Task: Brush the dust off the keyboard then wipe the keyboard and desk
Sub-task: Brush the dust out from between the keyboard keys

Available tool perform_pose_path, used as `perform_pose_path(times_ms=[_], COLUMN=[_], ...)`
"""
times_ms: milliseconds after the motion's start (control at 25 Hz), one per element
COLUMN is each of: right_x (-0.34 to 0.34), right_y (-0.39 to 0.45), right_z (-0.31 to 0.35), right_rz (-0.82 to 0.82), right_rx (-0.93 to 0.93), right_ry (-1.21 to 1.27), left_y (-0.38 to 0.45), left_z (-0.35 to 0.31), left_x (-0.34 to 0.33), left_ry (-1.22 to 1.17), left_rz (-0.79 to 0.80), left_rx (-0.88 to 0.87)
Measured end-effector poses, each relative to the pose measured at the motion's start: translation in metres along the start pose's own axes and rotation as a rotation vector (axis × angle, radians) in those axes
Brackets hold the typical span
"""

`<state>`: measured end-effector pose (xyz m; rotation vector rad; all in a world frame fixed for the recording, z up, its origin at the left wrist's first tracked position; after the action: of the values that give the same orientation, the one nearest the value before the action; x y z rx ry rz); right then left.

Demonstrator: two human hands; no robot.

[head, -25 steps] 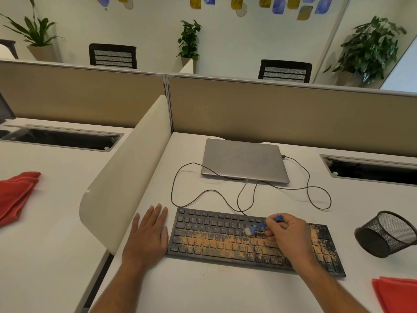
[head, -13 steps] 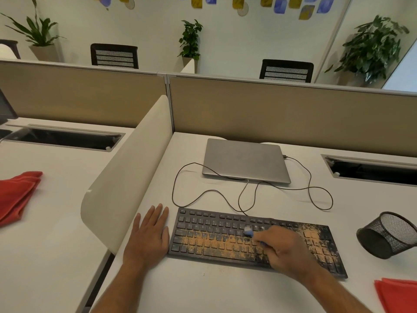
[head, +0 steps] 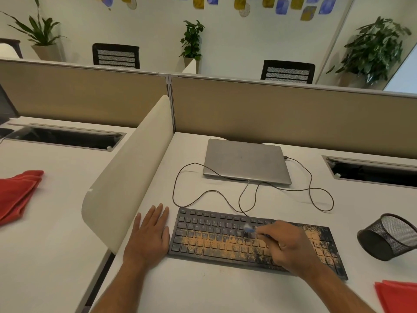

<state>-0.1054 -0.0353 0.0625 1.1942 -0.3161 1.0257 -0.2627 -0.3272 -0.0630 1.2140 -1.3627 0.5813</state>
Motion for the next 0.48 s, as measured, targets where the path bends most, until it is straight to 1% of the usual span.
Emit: perform_pose_path(times_ms=[120,200,320,360,480], right_x=[-0.012,-0.01,0.001,0.0,-0.01], right_y=[-0.003,-0.003,0.003,0.004,-0.003], right_z=[0.001,0.001,-0.005,-0.005,-0.003], right_rz=[0.09,0.076,0.009,0.015,0.107], right_rx=[0.05,0.059,0.003,0.01,0.057], right_ry=[-0.054,-0.052,-0.035,-0.05,-0.078], left_y=[0.0,0.0,0.0,0.0,0.0], left_z=[-0.002,-0.002,-0.002,-0.002,-0.001], left_x=[0.0,0.001,0.001,0.001,0.0], left_ry=[0.006,-0.001,-0.006,-0.008,0.002], left_rz=[0.015,0.009,0.011,0.01,0.018], left_rx=[-0.003,0.002,0.003,0.001,-0.001])
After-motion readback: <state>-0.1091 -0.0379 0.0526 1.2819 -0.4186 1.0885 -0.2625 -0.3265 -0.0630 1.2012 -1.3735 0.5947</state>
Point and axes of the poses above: each hand's wrist, its own y-axis towards the middle knuckle, its own x-axis out of the back of the hand, z = x × y, the point moved 9 cm from there along y, towards the middle knuckle, and after that the axes turned 13 degrees about -z, right-handed, at the moved point
